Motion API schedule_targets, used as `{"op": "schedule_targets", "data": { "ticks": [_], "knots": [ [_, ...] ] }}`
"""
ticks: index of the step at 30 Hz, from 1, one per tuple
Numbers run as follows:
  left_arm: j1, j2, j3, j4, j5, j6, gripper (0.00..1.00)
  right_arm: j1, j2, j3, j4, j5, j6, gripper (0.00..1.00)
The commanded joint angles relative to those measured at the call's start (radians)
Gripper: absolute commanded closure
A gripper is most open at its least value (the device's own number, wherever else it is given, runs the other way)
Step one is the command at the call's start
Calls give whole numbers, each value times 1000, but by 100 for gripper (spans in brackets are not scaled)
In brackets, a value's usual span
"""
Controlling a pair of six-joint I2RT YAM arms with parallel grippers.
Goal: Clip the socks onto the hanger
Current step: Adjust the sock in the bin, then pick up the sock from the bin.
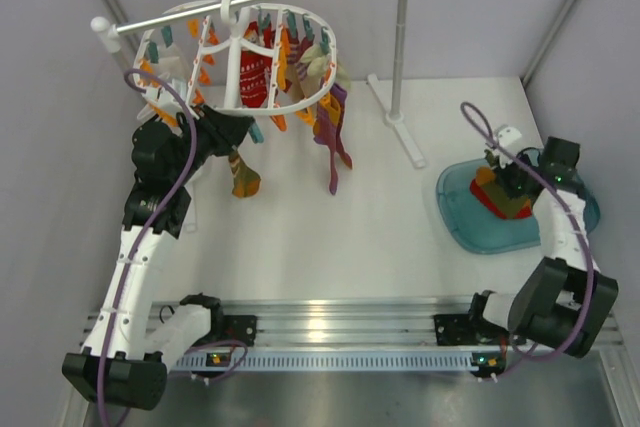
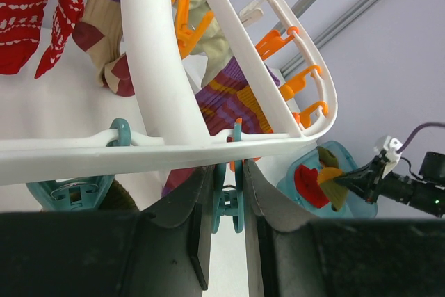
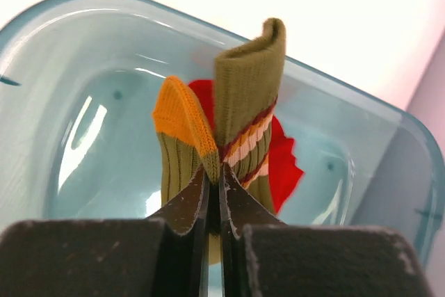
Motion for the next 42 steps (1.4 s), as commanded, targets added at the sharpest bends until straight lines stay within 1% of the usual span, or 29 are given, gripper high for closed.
{"op": "schedule_targets", "data": {
  "ticks": [1,4,6,8,10,12,14,15,16,17,18,19,20,21,22,24,25,28,31,35,42],
  "knots": [
    [8,-9,-10,13,-10,8,99,100,-30,-137,212,152,-28,100],
    [10,-9,-8,13,-13,10,99,176,-33,-273,270,222,-19,100],
    [10,-7,-2,12,-12,10,99,220,-32,-310,286,243,-4,100],
    [10,-7,1,7,-10,11,99,239,-26,-321,245,230,12,100],
    [10,-4,1,6,-10,13,99,242,-21,-311,211,180,23,100],
    [10,-6,1,9,-10,13,99,243,-12,-289,130,151,20,100],
    [10,-6,2,9,-10,11,99,240,3,-232,53,94,3,84],
    [10,-4,1,10,-9,11,99,234,5,-213,-20,59,-14,67],
    [10,-6,1,12,-9,11,99,227,5,-171,-50,40,-22,59],
    [10,-7,1,10,-9,11,99,219,6,-148,-77,25,-29,55],
    [8,-9,-1,10,-9,11,99,199,10,-122,-122,-9,-36,47],
    [10,-10,-1,9,-10,14,99,184,13,-94,-150,-32,-42,45],
    [10,-10,-1,7,-10,16,99,150,28,-33,-171,-53,-54,43],
    [10,-10,-1,6,-10,19,99,133,40,-1,-220,-101,-66,41],
    [11,-12,-1,4,-10,19,99,116,54,62,-242,-127,-75,40],
    [10,-9,1,4,-10,19,99,95,113,110,-266,-155,-95,41],
    [11,-7,1,7,-9,19,99,93,138,142,-282,-158,-106,45],
    [11,-1,-2,12,-7,17,99,93,212,168,-300,-182,-178,49],
    [11,3,-7,13,-7,17,99,99,264,153,-257,-176,-217,52],
    [11,3,-13,16,-10,16,99,110,318,108,-124,-153,-217,54],
    [11,6,-13,6,-16,26,99,134,324,-1,-4,-139,-229,53]
  ]
}}
